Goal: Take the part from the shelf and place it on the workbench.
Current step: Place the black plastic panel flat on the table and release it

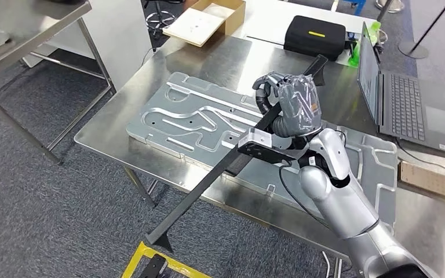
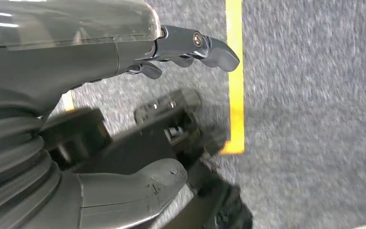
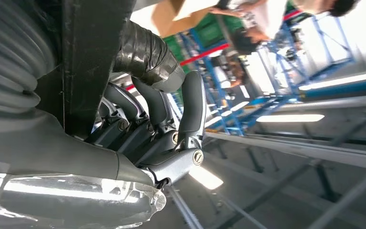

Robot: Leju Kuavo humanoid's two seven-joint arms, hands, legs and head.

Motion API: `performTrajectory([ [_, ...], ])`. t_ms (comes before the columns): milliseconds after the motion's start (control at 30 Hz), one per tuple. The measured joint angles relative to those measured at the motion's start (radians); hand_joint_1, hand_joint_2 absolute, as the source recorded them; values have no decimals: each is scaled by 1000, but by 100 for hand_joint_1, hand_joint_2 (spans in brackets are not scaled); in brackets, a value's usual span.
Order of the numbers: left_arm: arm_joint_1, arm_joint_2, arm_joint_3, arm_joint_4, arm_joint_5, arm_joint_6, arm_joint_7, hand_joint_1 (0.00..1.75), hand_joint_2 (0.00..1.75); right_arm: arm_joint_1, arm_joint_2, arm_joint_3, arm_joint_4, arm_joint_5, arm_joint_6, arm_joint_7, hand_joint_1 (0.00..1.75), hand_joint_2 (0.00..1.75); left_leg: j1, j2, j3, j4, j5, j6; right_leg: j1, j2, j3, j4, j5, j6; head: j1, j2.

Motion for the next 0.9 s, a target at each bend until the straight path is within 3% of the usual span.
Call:
performTrajectory([
  [67, -3, -1, 0, 0, 0, 0, 0, 0, 175, 1, -13, -21, 17, 14, -4, 5, 175, 175, 4, 18, 6, -14, 8, 13, 2, -37, -13, 27, -19, 11, 4, 0],
  [133, -4, -1, 0, 0, 0, 0, 1, 0, 175, 1, -20, -42, 37, 30, -10, 8, 175, 175, 5, 34, 9, -20, 10, 20, 5, -96, -61, 127, -72, 19, 7, 0],
  [200, -1, 0, 0, 0, 0, -1, 2, 0, 175, 6, -20, -55, 56, 45, -19, 14, 175, 175, 4, 50, 10, -19, 8, 22, 0, -118, -118, 237, -112, 26, 8, 0],
  [233, 1, 0, 0, 0, 0, -2, 3, 0, 175, 11, -21, -62, 65, 53, -23, 21, 175, 175, 5, 56, 10, -19, 7, 21, -3, -122, -128, 254, -108, 28, 8, 0],
  [267, 1, 0, 0, 0, 0, -2, 3, 0, 175, 15, -21, -71, 74, 62, -29, 30, 175, 175, 5, 61, 11, -18, 5, 20, -6, -124, -117, 232, -86, 29, 8, 0],
  [367, -2, -2, 0, 0, -1, -3, 3, 0, 175, 17, -22, -105, 100, 81, -46, 59, 175, 175, 3, 68, 16, -16, -2, 11, -6, -137, -21, 49, -4, 24, 8, 0],
  [433, -3, -3, 0, 0, -1, -3, 4, 0, 175, 17, -22, -129, 120, 85, -55, 71, 175, 175, 0, 69, 18, -16, -5, 0, 1, -142, 9, -11, 3, 14, 7, 0],
  [533, -3, -3, 0, 0, -1, -3, 5, 0, 175, 18, -25, -156, 147, 87, -60, 79, 175, 175, 1, 71, 20, -14, -13, -18, 2, -136, 14, -18, 2, -4, 7, 0],
  [600, -3, -3, 0, 0, -1, -3, 6, 0, 175, 18, -26, -171, 160, 81, -67, 81, 175, 175, 2, 66, -4, 46, -52, -25, -2, -133, 21, -27, 5, -19, 7, 0],
  [667, -1, -3, 0, 0, -2, -3, 6, 0, 175, 20, -26, -187, 174, 65, -77, 81, 175, 175, 3, 60, -62, 169, -111, -26, 2, -129, 24, -27, 3, -28, 6, 0],
  [733, 1, -3, 0, 0, -3, -2, 6, 0, 175, 27, -28, -204, 189, 48, -88, 74, 175, 175, 3, 58, -111, 256, -130, -25, 6, -123, 25, -24, 0, -32, 6, 0],
  [767, 2, -3, -1, 0, -5, -1, 6, 0, 175, 32, -29, -216, 196, 42, -93, 69, 175, 175, 3, 58, -112, 250, -112, -23, 8, -120, 25, -21, -3, -32, 6, 0],
  [800, 3, -3, -1, 0, -8, 1, 6, 0, 175, 35, -31, -227, 202, 38, -98, 65, 175, 175, 2, 57, -96, 207, -78, -19, 9, -116, 26, -17, -5, -31, 6, 0],
  [867, 2, -2, -3, 0, -16, 6, 6, 0, 175, 39, -34, -249, 213, 35, -111, 62, 175, 175, -2, 52, -43, 83, -10, -6, 12, -111, 26, -9, -12, -27, 7, 0],
  [900, 1, -2, -5, 0, -19, 8, 6, 0, 175, 41, -35, -260, 219, 34, -118, 62, 175, 175, -4, 50, -23, 38, 5, -1, 13, -109, 24, -5, -14, -23, 7, 0],
])
